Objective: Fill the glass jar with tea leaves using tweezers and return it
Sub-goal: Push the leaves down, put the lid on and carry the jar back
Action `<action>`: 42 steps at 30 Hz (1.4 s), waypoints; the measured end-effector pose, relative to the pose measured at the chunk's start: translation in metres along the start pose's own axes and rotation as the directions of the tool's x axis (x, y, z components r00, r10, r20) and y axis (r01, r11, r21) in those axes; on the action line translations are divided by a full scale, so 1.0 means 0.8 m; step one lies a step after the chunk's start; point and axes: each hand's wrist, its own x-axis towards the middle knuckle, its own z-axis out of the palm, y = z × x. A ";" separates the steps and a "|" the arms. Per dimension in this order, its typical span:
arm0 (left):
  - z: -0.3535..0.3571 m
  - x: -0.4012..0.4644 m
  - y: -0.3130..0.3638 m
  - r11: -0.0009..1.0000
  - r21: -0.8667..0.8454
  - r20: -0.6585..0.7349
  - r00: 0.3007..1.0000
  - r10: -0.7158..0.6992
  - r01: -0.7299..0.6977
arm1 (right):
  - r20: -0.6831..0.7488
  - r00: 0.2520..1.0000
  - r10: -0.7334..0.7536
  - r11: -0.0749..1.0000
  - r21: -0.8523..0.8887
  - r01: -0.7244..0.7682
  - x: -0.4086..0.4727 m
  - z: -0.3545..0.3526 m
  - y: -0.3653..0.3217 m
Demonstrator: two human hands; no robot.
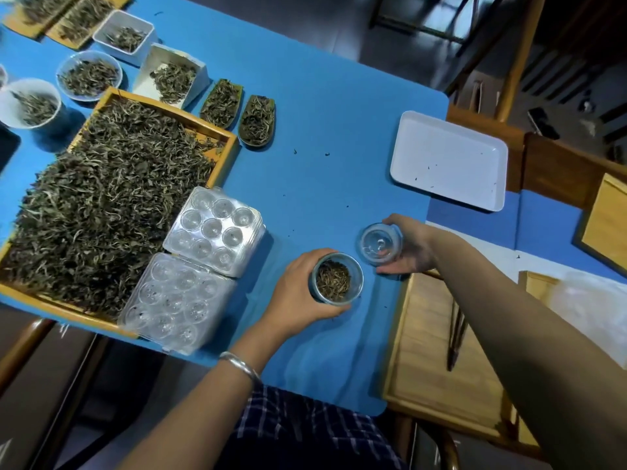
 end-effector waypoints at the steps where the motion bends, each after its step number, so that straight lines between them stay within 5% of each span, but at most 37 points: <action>1: 0.001 0.000 0.000 1.000 -0.002 -0.007 1.000 0.005 -0.005 | 0.054 0.998 0.034 0.998 0.044 -0.036 0.000 0.004 0.004; 10: 0.000 0.000 -0.005 0.999 -0.045 -0.012 1.000 0.016 -0.017 | 0.162 0.959 -0.231 0.930 0.326 0.169 -0.030 0.018 0.047; 16: 0.000 0.000 -0.003 0.997 -0.072 -0.012 1.000 0.005 -0.006 | 0.119 0.785 -0.608 0.689 0.571 0.447 -0.079 0.046 0.085; 19: -0.002 0.002 -0.004 0.998 -0.062 0.009 1.000 0.007 -0.007 | 0.030 0.653 -0.756 0.618 0.362 0.698 -0.098 0.067 0.099; 22: -0.002 0.002 -0.005 0.998 -0.062 0.003 1.000 -0.003 0.003 | -0.034 0.477 -0.878 0.478 -0.095 0.873 -0.103 0.082 0.112; 29: -0.001 0.000 -0.005 0.997 -0.075 -0.012 1.000 0.003 -0.004 | 0.204 0.138 -0.969 -0.051 -0.714 0.698 -0.085 0.094 0.130; 35: 0.001 0.002 -0.012 0.997 -0.076 -0.012 1.000 0.002 -0.003 | 0.292 0.132 -0.947 -0.152 -0.771 0.618 -0.082 0.090 0.129; 42: 0.000 -0.002 -0.004 0.995 -0.101 0.000 1.000 -0.022 0.022 | 0.315 0.175 -0.933 -0.096 -0.686 0.721 -0.080 0.104 0.110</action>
